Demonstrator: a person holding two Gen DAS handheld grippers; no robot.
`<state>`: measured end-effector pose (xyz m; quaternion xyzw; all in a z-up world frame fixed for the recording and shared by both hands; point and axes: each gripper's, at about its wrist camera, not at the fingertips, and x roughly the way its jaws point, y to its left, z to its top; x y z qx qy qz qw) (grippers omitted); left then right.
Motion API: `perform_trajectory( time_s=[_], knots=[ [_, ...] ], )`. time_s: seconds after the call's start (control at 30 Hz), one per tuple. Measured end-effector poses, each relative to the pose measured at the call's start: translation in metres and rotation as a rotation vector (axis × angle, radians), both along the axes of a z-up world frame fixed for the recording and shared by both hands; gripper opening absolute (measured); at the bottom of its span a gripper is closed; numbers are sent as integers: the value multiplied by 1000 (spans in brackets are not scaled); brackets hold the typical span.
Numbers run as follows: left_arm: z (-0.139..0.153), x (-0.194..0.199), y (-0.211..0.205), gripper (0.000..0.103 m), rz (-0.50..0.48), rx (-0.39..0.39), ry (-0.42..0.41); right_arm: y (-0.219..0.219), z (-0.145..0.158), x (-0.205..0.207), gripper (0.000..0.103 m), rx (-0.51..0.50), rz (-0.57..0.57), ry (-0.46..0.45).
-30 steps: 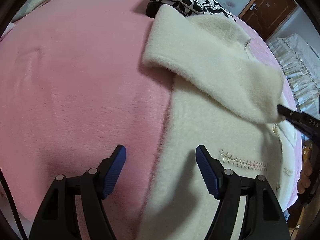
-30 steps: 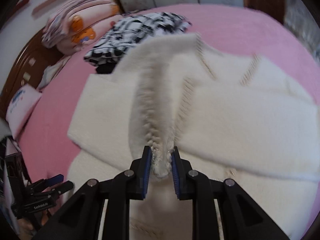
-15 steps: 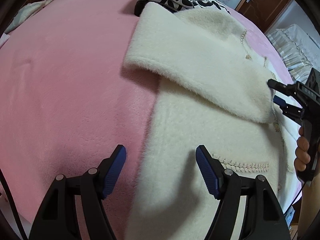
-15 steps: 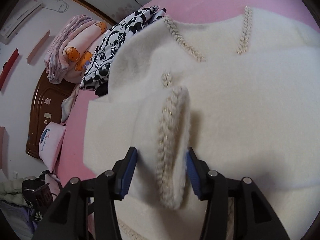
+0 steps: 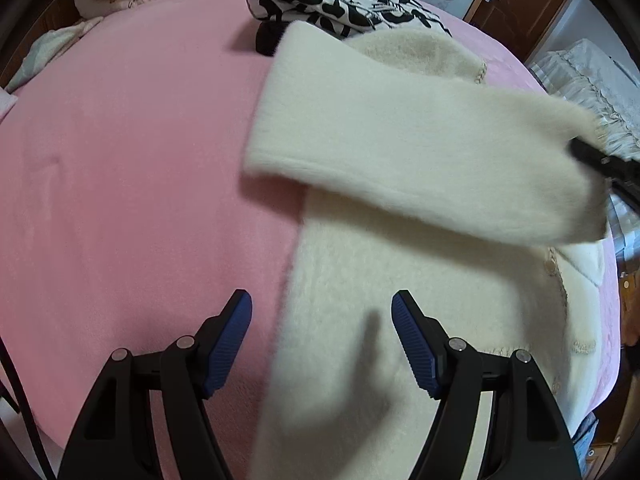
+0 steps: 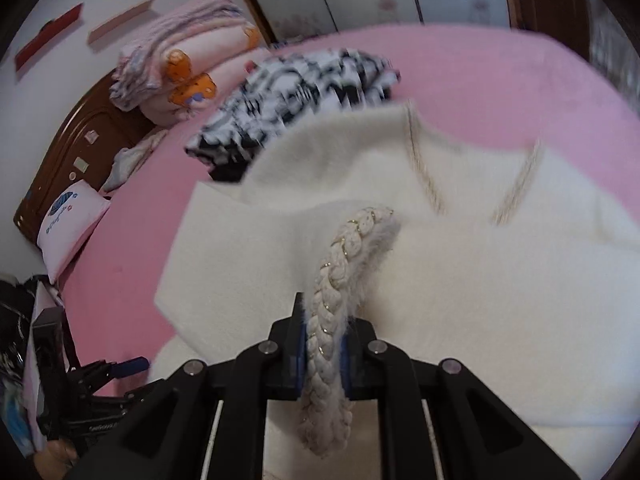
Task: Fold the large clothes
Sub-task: 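Fold the held side panel over the body toward the other panel with the right tool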
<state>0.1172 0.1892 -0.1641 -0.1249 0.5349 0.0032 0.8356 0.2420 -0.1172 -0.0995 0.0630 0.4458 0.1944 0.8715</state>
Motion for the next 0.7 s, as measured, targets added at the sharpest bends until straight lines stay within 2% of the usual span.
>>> perform_trajectory(
  time_s=[0.17,0.23,0.3,0.47,0.57,0.7],
  knots=[
    [10,7,3,71,14,-2,-25,-27,57,0,12,-24,-53,-131],
    [13,11,2,71,11,-3,-30,-43,66,2,12,-50,-86,-152],
    [12,22,-1,71,3,-9,-31,-59,62,7,12,-67,-118,-134],
    [15,48,-8,71,-24,-34,-38,-86,23,20,12,-108,-159,-39],
    [15,72,-9,71,-33,-60,-34,-102,-14,33,13,-121,-228,34],
    [11,106,-12,71,-61,-69,-7,-131,-69,49,28,-118,-303,192]
  ],
)
